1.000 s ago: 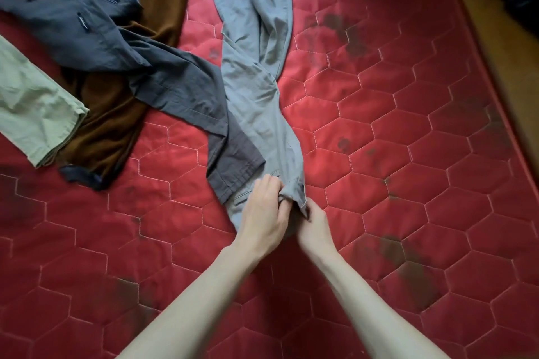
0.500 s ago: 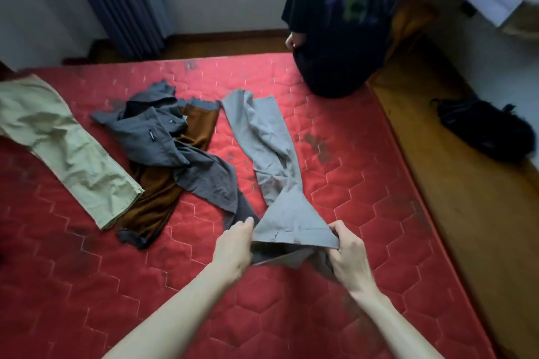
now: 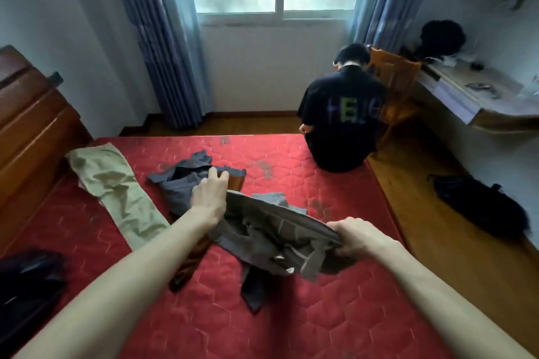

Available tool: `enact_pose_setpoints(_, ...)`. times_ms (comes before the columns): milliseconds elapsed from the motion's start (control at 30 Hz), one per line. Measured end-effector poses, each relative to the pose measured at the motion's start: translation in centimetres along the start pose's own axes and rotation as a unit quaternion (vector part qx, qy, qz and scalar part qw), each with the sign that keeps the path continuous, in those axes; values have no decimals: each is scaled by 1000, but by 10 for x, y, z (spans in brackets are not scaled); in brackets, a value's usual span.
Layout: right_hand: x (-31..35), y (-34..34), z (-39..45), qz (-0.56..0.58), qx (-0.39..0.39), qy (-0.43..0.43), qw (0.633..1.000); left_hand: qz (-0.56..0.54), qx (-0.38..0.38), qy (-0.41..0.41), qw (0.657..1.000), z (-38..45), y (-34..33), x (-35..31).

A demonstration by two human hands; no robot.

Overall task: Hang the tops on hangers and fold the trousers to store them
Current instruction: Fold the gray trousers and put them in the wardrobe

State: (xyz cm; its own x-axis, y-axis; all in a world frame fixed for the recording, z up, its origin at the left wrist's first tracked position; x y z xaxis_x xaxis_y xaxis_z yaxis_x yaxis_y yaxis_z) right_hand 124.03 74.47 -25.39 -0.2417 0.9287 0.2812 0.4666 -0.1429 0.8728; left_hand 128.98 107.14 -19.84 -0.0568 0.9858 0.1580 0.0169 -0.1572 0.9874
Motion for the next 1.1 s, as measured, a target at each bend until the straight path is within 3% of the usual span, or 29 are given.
enact_pose_setpoints(133, 12, 61, 6, -18, -56, -17, 998, 16, -35, 22, 999, -4, 24, 32)
enact_pose_setpoints(233, 14, 95, 4, 74, -76, -24, 994, 2, -11, 69, 998, -8, 21, 66)
enact_pose_setpoints(333, 37, 112, -1, 207, -73, 23, 975, -117, 21, 151, 981, -10, 8, 93)
enact_pose_setpoints(400, 56, 123, -4, 224, -87, 69, 968, -228, 26, 180, 956, -8, 1, 103)
enact_pose_setpoints(500, 82, 144, -11, 138, -109, 136, 975, -351, -34, 183, 918, -7, 17, 114)
enact_pose_setpoints(667, 101, 164, -12, -160, -62, 147, 974, -434, -142, 160, 875, 7, 86, 136)
enact_pose_setpoints(767, 105, 178, -17, -182, -63, 144, 971, -374, -171, 78, 908, 16, 132, 139)
enact_pose_setpoints(900, 117, 189, -29, -241, -109, 211, 941, -238, -174, -42, 955, 15, 167, 143)
enact_pose_setpoints(1000, 129, 214, -34, -261, -139, 231, 927, -172, -151, -49, 972, 15, 179, 153)
enact_pose_setpoints(1100, 147, 262, -45, -173, -182, 239, 938, -149, -157, -30, 976, 17, 204, 167)
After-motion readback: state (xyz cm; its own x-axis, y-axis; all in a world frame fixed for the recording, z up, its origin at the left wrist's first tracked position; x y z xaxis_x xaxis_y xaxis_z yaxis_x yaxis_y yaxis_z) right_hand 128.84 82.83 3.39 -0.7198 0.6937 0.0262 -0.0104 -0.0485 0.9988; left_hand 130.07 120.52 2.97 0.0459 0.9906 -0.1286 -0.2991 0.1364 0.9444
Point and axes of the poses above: each hand's wrist, its own z-axis towards the middle knuckle, its own y-axis out of the back of the hand, x = y × z, the point moved 7 cm from there along z, towards the middle knuckle, and after that the axes turned 10 degrees about z, right-handed, at the moved point
